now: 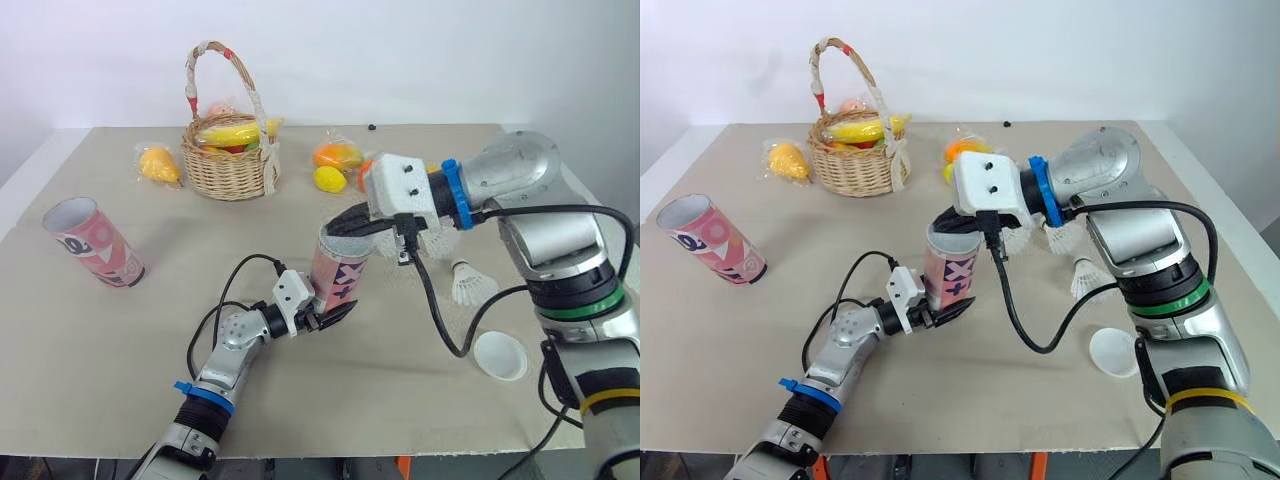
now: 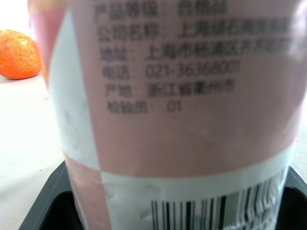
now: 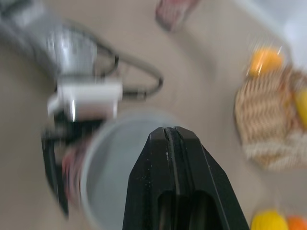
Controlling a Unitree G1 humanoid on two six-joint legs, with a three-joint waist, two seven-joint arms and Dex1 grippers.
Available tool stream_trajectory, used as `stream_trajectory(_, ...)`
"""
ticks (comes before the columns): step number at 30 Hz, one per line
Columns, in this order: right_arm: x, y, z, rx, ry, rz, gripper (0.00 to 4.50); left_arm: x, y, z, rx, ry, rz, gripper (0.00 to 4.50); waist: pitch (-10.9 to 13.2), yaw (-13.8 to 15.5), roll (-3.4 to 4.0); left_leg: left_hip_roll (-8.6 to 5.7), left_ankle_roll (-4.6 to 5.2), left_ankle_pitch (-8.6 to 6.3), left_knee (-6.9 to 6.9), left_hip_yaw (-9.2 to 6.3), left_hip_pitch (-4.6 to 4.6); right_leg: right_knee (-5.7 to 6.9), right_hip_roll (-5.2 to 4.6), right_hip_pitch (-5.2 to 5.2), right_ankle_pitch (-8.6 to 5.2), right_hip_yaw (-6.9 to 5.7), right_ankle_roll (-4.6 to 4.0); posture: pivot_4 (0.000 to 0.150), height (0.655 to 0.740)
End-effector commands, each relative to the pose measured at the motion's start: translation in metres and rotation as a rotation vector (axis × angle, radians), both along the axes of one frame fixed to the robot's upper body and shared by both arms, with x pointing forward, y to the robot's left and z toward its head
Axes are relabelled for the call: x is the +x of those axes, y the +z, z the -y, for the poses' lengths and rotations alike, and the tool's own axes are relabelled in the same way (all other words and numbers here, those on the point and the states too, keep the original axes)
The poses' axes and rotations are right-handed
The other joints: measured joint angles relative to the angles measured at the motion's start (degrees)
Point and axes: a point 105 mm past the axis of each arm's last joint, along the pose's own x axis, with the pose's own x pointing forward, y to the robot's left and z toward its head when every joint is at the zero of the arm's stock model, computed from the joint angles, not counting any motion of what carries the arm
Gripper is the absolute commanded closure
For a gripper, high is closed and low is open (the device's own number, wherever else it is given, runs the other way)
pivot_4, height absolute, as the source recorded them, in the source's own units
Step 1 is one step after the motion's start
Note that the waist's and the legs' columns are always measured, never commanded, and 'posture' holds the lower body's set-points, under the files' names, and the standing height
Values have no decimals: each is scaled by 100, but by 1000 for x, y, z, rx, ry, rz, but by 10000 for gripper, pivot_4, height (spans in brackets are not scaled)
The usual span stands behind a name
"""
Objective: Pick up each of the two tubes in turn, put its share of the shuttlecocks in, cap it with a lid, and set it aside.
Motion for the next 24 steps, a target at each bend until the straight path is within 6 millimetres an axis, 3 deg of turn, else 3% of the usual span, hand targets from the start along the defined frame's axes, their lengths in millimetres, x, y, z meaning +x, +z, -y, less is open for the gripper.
stream_trajectory(1,-3,-1,2,-49,13,15,43984,-6,-36,-4,50,16,-133,12443,-4,0,7,0,0,0,-1,-1,0,0,0,0,-1,-1,-1,1500,7400)
stream_trajectory(15,-9,-57,-10,-95,57,-120,43984,-9,-36,-3,53,11,-133,12443,-60,-17,41,3,6,-7,-4,-4,19,1,8,18,4,-7,8,1500,7400)
stream_trajectory(24,-11,-78,-21,-98,77,-149,43984,-9,-36,-3,52,11,-132,12443,-121,-26,93,26,19,-27,-20,-7,80,12,69,55,-18,2,-26,1500,7400)
